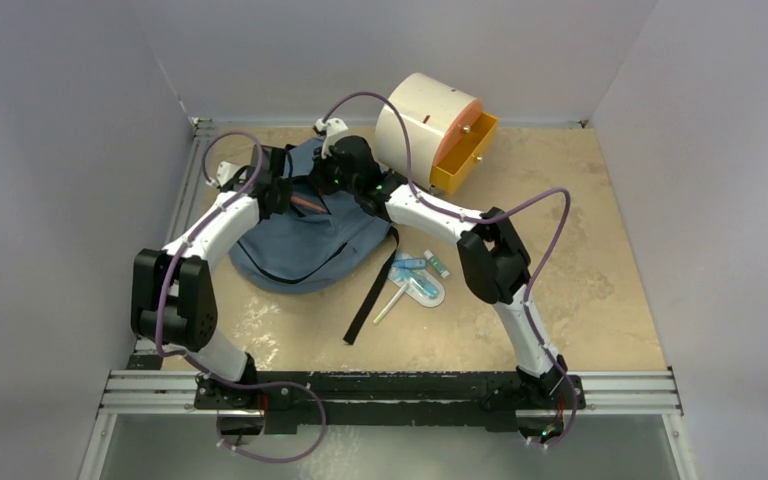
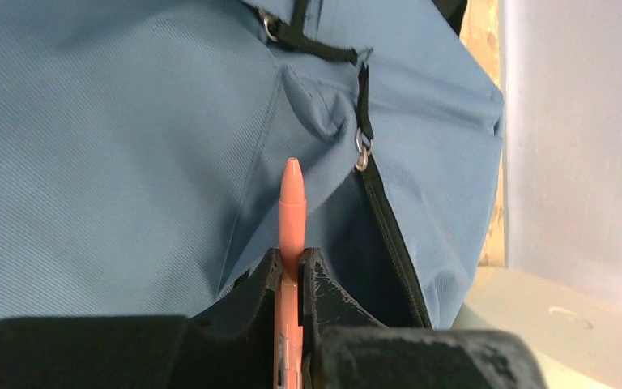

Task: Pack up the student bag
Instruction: Place the stationery in the student bag.

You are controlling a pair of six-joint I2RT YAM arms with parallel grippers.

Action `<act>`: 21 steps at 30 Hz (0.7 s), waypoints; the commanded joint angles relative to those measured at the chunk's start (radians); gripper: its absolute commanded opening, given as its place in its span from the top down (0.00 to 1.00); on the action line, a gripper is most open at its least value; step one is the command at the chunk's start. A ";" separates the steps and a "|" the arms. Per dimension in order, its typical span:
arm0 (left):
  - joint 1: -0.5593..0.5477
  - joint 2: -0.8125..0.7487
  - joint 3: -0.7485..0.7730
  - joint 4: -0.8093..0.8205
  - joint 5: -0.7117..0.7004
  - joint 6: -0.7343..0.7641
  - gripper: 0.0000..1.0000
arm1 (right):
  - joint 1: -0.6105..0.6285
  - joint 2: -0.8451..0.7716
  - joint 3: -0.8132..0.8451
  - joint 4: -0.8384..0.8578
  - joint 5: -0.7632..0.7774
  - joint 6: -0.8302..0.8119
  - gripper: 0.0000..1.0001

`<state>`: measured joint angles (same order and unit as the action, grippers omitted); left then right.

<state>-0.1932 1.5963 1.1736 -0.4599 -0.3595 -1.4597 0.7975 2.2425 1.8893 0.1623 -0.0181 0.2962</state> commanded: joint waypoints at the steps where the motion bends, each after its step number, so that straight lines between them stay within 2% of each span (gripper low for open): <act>1: 0.003 -0.004 0.060 -0.025 -0.105 -0.043 1.00 | 0.001 -0.093 0.031 0.050 -0.014 0.018 1.00; 11: 0.002 0.028 0.089 -0.015 -0.127 -0.033 1.00 | 0.001 -0.089 0.043 0.047 -0.016 0.027 1.00; 21: -0.054 0.096 0.114 0.034 -0.123 -0.027 1.00 | 0.002 -0.093 0.052 0.033 -0.062 0.040 1.00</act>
<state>-0.2218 1.6779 1.2320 -0.4709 -0.4686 -1.4818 0.7975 2.2425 1.8904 0.1585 -0.0360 0.3145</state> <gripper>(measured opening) 0.060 0.005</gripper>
